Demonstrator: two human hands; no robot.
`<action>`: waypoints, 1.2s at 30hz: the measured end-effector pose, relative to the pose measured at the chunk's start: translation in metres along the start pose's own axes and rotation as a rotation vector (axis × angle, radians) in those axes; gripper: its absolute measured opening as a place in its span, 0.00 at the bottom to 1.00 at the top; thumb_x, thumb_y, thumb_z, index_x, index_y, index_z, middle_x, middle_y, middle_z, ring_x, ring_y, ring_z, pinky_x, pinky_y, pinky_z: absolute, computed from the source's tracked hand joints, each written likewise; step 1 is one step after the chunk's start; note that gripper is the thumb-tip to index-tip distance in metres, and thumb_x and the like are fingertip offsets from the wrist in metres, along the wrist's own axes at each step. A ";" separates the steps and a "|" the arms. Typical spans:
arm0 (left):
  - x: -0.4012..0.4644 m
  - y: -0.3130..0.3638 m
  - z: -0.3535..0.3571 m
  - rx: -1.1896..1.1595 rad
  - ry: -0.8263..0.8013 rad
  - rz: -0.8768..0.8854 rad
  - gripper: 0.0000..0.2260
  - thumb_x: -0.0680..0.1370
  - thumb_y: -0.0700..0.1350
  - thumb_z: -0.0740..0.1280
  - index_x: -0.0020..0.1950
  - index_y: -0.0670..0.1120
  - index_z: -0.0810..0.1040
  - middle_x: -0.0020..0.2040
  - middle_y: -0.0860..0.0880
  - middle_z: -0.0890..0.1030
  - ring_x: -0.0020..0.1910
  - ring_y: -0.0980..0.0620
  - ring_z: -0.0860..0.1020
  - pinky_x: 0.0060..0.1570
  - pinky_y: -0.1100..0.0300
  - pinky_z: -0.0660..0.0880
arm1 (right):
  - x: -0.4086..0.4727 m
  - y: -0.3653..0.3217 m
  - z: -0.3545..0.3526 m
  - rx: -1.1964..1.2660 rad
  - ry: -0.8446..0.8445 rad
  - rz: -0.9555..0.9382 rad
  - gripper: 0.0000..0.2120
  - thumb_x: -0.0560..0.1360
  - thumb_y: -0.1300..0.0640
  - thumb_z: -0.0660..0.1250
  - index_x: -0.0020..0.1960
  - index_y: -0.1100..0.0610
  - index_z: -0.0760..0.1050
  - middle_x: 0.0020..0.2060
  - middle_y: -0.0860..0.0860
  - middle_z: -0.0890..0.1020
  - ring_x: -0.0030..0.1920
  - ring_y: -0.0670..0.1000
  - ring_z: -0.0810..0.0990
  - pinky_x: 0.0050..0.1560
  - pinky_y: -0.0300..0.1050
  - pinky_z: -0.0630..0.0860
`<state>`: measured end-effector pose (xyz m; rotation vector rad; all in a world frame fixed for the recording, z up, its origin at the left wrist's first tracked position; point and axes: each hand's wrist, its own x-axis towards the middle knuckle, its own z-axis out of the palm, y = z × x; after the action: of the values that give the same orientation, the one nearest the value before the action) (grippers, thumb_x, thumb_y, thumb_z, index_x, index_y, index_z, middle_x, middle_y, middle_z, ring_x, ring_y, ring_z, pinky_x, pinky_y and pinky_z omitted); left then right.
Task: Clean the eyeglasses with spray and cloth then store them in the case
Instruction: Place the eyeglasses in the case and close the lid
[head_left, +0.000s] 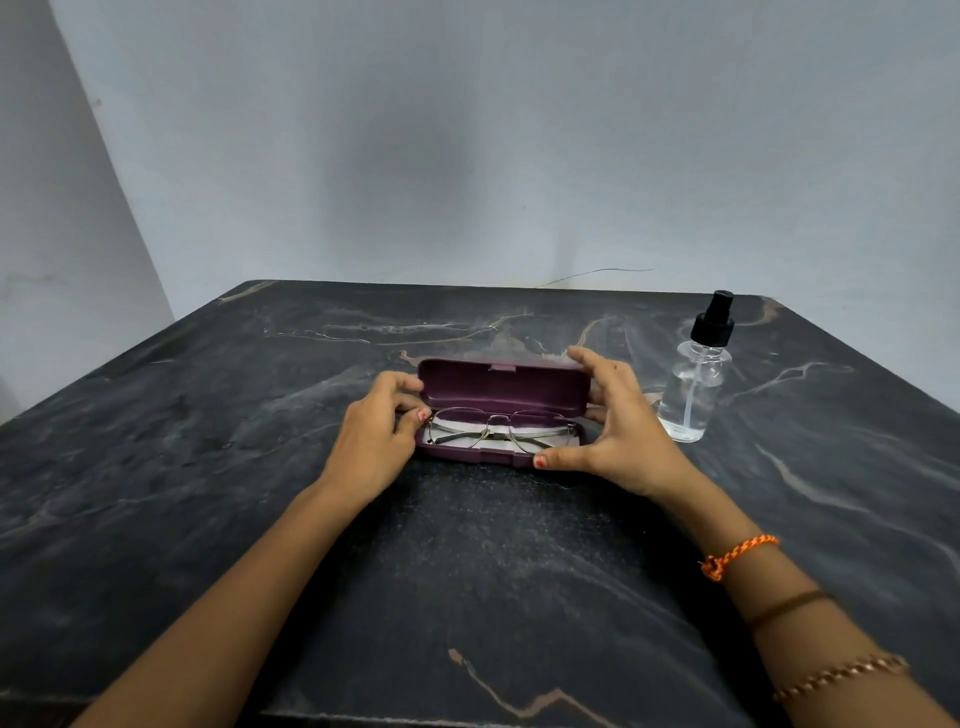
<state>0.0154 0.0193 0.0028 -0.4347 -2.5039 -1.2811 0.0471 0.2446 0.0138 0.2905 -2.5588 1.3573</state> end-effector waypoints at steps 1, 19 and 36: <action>0.000 -0.001 0.000 -0.011 0.006 -0.013 0.08 0.77 0.35 0.62 0.54 0.44 0.68 0.42 0.52 0.78 0.44 0.55 0.75 0.42 0.69 0.68 | -0.001 -0.002 0.000 -0.013 -0.007 -0.017 0.46 0.56 0.58 0.80 0.68 0.49 0.61 0.57 0.48 0.63 0.61 0.49 0.67 0.65 0.42 0.66; -0.004 0.004 -0.006 0.181 -0.034 0.189 0.28 0.61 0.70 0.60 0.53 0.54 0.76 0.49 0.60 0.76 0.50 0.56 0.72 0.50 0.58 0.69 | -0.008 -0.007 -0.003 -0.026 -0.035 -0.111 0.22 0.59 0.61 0.78 0.47 0.44 0.74 0.48 0.48 0.76 0.53 0.52 0.77 0.60 0.49 0.73; -0.003 0.000 -0.004 0.136 -0.032 0.244 0.18 0.67 0.49 0.74 0.55 0.48 0.78 0.51 0.55 0.78 0.48 0.55 0.72 0.46 0.73 0.65 | -0.007 -0.006 -0.003 0.108 -0.041 -0.043 0.17 0.62 0.62 0.77 0.44 0.46 0.77 0.49 0.52 0.81 0.51 0.51 0.79 0.58 0.42 0.74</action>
<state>0.0183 0.0156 0.0040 -0.7068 -2.4530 -1.0134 0.0558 0.2440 0.0183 0.3933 -2.5007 1.4913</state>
